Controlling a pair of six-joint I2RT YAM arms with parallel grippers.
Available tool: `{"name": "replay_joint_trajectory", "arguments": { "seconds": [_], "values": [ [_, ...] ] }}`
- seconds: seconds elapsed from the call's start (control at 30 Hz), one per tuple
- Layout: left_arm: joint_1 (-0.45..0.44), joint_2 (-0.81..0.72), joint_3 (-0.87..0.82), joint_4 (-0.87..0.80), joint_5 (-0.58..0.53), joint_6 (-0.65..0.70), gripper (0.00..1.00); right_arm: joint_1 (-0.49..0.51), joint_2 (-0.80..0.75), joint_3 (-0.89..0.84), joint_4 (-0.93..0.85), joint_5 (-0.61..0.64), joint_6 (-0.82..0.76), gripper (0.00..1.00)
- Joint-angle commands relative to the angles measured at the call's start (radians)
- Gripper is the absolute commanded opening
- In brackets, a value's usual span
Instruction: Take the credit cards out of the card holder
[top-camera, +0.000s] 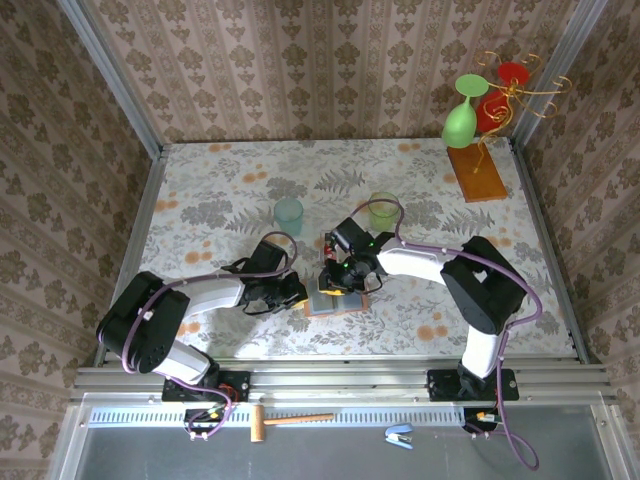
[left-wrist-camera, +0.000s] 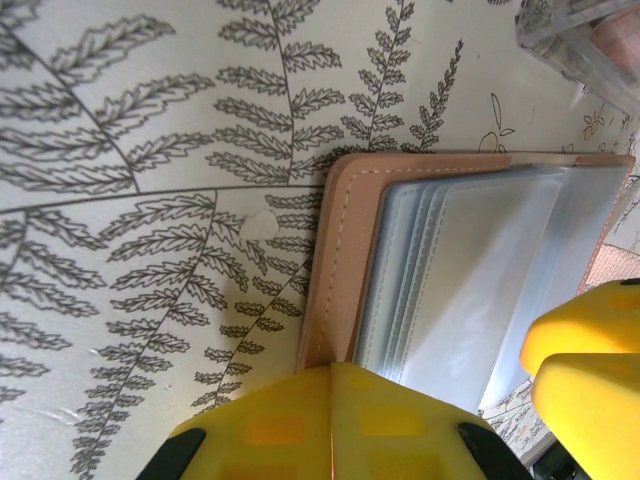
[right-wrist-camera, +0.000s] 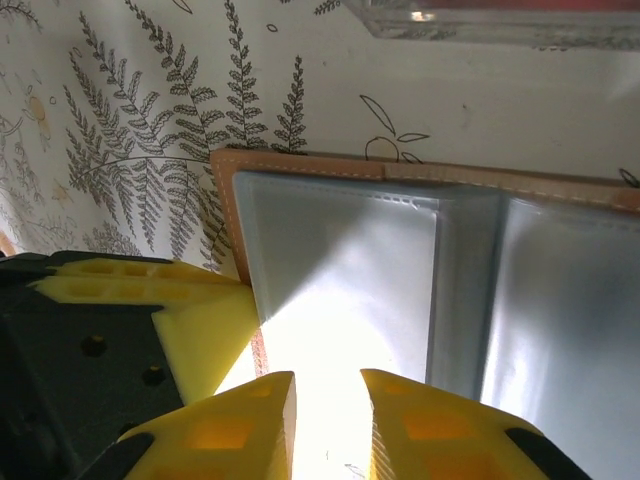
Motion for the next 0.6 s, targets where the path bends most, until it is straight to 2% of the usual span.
{"name": "replay_joint_trajectory", "arguments": {
  "seconds": [0.0, 0.57],
  "values": [
    [0.005, 0.019, -0.005, -0.044, -0.022, 0.02, 0.08, 0.004, 0.029, -0.01, 0.003, -0.023, 0.014, 0.25],
    [0.009, 0.015, -0.008, -0.051, -0.025, 0.021, 0.08, -0.012, 0.005, -0.009, -0.084, 0.065, -0.034, 0.28]
  ]
}}
